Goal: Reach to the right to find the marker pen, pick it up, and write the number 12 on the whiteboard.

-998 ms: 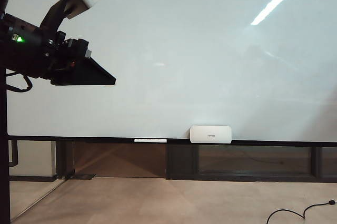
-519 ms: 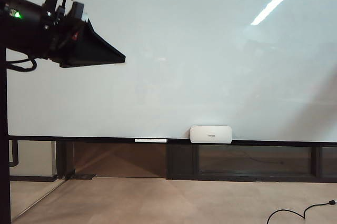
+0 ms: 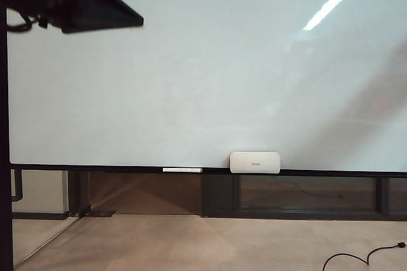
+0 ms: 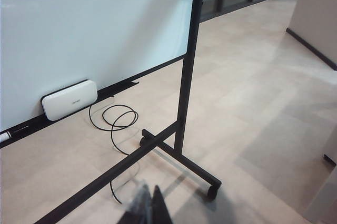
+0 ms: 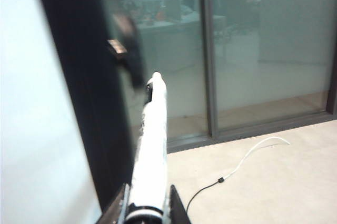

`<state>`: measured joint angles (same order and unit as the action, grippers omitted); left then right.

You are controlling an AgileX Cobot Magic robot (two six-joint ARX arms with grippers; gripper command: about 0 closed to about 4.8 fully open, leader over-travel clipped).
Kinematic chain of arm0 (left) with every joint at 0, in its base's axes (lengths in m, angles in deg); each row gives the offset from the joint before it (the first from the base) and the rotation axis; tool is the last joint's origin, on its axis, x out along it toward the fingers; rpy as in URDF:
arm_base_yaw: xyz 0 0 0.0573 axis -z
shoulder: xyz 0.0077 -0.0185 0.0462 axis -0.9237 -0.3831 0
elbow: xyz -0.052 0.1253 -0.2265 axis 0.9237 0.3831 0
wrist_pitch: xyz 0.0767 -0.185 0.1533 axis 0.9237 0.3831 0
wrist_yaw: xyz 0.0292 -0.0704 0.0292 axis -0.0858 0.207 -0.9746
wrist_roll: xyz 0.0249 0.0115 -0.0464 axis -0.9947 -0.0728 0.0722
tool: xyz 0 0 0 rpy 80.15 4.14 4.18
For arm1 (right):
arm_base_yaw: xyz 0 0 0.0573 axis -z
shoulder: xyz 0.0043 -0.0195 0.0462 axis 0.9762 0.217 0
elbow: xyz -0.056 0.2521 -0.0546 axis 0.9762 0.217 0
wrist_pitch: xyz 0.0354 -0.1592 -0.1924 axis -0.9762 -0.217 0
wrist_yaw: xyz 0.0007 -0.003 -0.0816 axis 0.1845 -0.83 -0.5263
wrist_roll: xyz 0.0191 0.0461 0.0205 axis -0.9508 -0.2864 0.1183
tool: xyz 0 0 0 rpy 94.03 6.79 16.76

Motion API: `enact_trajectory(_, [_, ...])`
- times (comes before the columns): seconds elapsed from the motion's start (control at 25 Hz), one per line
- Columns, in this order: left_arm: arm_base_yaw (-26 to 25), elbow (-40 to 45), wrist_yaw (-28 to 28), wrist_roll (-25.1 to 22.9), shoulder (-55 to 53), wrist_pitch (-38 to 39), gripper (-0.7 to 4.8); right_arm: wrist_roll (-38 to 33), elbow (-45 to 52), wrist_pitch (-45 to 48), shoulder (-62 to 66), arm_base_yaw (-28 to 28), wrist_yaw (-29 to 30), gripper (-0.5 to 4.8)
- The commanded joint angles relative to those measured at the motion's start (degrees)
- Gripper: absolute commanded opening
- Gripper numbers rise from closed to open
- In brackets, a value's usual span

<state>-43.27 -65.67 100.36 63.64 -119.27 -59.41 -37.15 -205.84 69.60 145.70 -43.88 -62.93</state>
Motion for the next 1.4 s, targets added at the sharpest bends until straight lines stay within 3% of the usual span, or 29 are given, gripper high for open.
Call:
enact_trajectory(0.04, [0.1,-0.4,0.2,0.0,3.1,3.6,-0.05,0.1,-0.3,-1.5,-4.7,0.0,-2.3,-0.01])
enact_trajectory(0.28, [0.0,-0.6,0.2,0.5,11.7,10.9,-0.05,-0.6,-0.3,-3.7,-13.3,-0.1,-4.4,-0.01])
enact_trajectory(0.44, [0.0,-1.7,0.0,3.9,16.3,15.0,-0.05,-2.9,-0.3,-13.1,-18.8,-0.5,-4.1,-0.01])
enact_trajectory(0.6, [0.0,-2.9,-10.5,4.0,20.3,15.6,-0.05,-3.2,-0.3,-17.3,-23.6,-4.2,-0.4,-0.01])
enact_trajectory(0.68, [0.0,-5.3,-11.6,3.5,21.6,17.7,-0.05,-3.1,-0.3,-19.1,-26.0,-6.4,0.6,-0.01])
enact_trajectory(1.0, [0.0,-18.3,-15.9,-1.1,22.3,29.7,-0.05,-3.0,-0.3,-25.7,-31.6,-23.4,2.1,-0.01])
enact_trajectory(1.2, [0.0,-22.1,-16.0,-1.8,22.4,30.3,-0.05,3.3,-0.3,-28.4,-30.6,-39.0,-2.0,-0.02])
enact_trajectory(1.4, [-0.4,-22.7,-16.2,-3.1,22.7,29.4,-0.05,3.8,-0.3,-27.7,-25.2,-48.6,-2.7,-0.02])
